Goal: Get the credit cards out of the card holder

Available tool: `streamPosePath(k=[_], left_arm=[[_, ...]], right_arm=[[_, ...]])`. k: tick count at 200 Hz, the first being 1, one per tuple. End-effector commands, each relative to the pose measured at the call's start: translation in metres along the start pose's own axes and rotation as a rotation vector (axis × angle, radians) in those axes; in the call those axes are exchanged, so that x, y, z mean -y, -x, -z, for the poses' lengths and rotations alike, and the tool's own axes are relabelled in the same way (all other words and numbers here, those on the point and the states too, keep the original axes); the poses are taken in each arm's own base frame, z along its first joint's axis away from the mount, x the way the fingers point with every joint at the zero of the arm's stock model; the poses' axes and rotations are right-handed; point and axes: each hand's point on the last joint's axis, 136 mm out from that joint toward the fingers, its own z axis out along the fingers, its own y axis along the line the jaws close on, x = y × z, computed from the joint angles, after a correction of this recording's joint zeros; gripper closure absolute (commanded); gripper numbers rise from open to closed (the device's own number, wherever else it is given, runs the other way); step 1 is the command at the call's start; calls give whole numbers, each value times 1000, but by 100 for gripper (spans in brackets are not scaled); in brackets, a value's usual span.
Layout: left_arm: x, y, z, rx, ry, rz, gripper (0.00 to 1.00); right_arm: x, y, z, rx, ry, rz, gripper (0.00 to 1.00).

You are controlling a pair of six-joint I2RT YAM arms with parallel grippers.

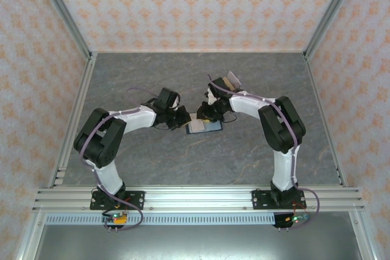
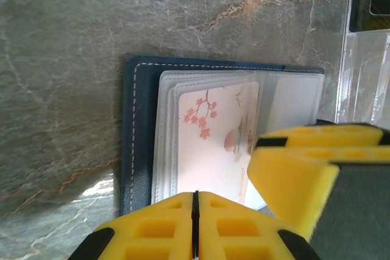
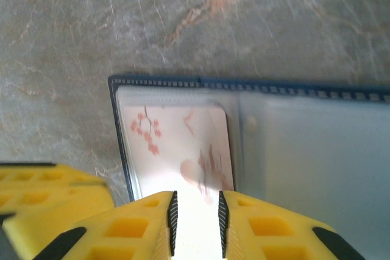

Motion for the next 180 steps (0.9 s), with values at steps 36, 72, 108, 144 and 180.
streamPosePath(k=[36,72,108,144,180], left_arm=[[-2,1,-12,-17,23,-10,91],[-13,-4,-20,-34,41,22,92],[-30,-9,-20,-33,93,42,93],[-45,-14,-22,-37,139,56,94],[-50,-16,-23,-39,151,66,94]], right_arm=[[5,-14,18,20,1,-34,74],[12,-22,9,-17,-1,-60,79],[14,-26,7,-29,1,-64,80],[21,-27,5,-26,-25,-65,79],[19,-28,1,-41,-5,-65,79]])
